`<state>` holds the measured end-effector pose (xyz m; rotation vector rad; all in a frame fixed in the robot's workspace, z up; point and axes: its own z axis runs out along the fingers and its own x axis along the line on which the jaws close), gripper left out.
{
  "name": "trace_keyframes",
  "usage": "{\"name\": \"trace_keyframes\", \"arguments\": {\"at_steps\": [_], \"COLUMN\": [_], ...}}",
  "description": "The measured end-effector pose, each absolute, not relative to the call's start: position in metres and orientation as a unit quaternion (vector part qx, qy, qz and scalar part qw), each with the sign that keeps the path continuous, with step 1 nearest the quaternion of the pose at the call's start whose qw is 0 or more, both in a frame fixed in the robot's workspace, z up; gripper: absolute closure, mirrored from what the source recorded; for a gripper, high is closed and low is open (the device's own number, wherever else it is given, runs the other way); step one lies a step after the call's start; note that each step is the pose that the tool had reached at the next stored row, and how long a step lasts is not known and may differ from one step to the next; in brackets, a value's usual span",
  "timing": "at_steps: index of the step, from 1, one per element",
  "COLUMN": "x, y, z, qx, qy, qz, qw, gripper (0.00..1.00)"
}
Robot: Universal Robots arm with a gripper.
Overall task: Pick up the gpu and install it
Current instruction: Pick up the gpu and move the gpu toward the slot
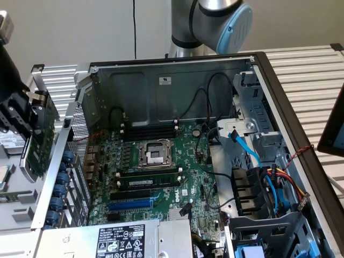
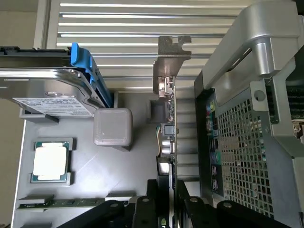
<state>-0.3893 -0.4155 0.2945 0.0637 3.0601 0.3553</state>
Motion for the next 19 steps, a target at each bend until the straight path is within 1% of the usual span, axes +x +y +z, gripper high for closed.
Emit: {"name": "trace_keyframes", "arguments": {"at_steps": [19], "x": [-0.385], "y": [-0.420], "z": [0.381], "qx": [0.021], "qy": [0.993], "qz": [0.115], "qw": [0.029], "gripper": [0.73]}}
